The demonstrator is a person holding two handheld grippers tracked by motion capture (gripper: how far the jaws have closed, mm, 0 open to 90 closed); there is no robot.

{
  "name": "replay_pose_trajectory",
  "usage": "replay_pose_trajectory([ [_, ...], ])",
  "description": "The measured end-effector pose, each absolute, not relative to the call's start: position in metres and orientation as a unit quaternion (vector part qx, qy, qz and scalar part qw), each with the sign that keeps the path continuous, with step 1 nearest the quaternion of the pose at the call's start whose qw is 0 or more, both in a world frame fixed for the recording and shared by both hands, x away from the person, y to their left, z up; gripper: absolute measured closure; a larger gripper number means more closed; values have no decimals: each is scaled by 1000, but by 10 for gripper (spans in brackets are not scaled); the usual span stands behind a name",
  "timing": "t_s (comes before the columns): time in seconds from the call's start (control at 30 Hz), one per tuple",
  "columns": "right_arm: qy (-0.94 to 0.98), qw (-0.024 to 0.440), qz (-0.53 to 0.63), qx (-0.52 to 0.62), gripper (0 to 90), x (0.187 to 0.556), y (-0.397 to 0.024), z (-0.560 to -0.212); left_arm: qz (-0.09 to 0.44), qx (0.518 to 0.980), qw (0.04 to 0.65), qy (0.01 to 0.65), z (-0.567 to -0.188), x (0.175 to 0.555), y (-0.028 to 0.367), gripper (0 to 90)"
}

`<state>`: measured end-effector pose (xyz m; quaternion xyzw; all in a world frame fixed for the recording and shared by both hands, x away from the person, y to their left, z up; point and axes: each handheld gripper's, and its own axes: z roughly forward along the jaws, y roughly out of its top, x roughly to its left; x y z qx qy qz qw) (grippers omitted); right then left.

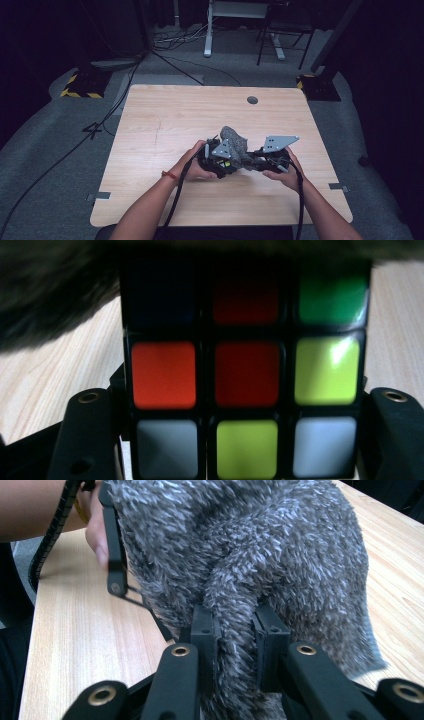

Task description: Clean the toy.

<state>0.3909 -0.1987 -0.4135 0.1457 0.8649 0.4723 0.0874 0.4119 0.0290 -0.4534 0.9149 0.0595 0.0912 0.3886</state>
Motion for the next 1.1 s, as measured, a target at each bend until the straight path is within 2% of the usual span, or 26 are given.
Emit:
replay_pose_trajectory([
  [0.47,876,118,433,179,754,398,-210,-416,98,898,425,60,-443,409,37,335],
  [0.77,887,87,404,206,754,411,-215,-433,94,880,461,61,-435,409,44,334],
  [0.93,872,36,460,167,751,406,-212,-432,76,872,481,56,-435,409,46,334],
  [1.1,863,36,479,158,752,404,-214,-429,86,877,469,57,-435,407,46,331],
])
